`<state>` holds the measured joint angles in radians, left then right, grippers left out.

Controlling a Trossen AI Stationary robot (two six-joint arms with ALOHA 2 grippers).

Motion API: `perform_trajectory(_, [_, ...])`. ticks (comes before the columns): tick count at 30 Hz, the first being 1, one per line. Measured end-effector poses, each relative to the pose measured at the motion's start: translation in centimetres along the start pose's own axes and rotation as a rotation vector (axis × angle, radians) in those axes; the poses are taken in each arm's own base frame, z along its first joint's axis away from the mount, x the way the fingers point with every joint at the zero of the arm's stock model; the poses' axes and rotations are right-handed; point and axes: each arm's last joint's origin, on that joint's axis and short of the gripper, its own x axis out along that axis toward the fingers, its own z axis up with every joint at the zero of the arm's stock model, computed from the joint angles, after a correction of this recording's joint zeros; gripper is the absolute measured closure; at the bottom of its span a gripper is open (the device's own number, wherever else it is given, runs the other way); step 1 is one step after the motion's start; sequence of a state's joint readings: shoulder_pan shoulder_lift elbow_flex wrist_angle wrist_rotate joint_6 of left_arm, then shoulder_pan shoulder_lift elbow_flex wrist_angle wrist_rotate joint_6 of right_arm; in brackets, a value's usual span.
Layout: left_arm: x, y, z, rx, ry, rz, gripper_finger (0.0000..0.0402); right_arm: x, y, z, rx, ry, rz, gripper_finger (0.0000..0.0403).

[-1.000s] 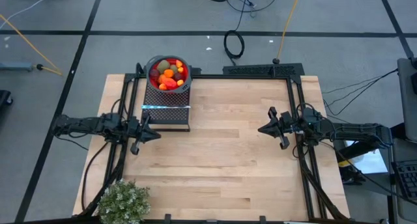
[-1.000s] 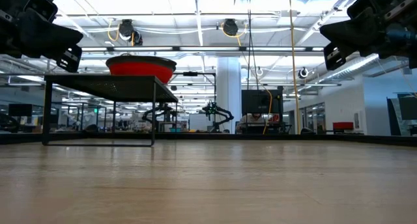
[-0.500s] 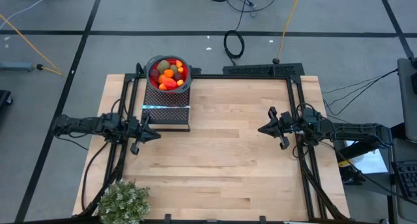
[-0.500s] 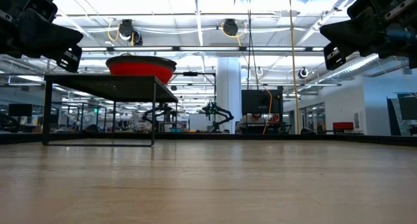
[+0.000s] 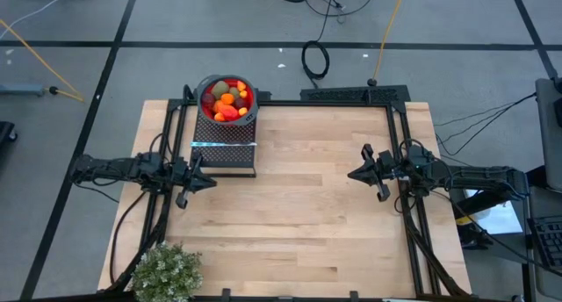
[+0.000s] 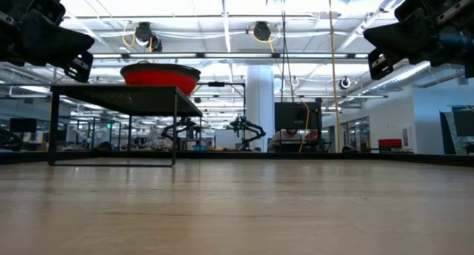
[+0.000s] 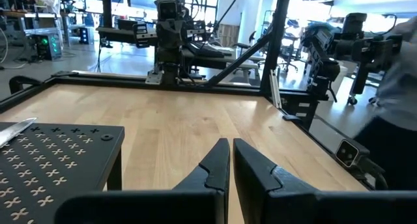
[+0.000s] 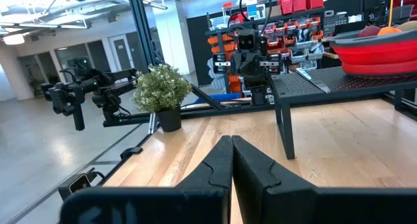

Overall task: Pick & Place Fruit
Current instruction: Return to Home Position

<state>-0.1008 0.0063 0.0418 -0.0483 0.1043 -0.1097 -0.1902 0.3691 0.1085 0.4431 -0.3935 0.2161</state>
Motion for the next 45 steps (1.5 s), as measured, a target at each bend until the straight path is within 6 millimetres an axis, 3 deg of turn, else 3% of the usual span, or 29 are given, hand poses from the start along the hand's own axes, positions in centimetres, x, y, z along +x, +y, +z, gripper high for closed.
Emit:
perform_trajectory(20, [0.0,0.0,0.0,0.000,0.000,0.000,0.0382,-1.4,0.8,0.7,-0.062,-0.145,0.034,0.0403])
perform_trajectory(28, [0.0,0.0,0.0,-0.001,0.000,0.001,0.0382,-1.2,0.4,-0.4,-0.017,-0.040,0.010,0.0403])
perform_trajectory(45, [0.0,0.0,0.0,0.000,-0.001,0.001,0.0382,-1.2,0.4,-0.5,-0.015,-0.034,0.009,0.0403])
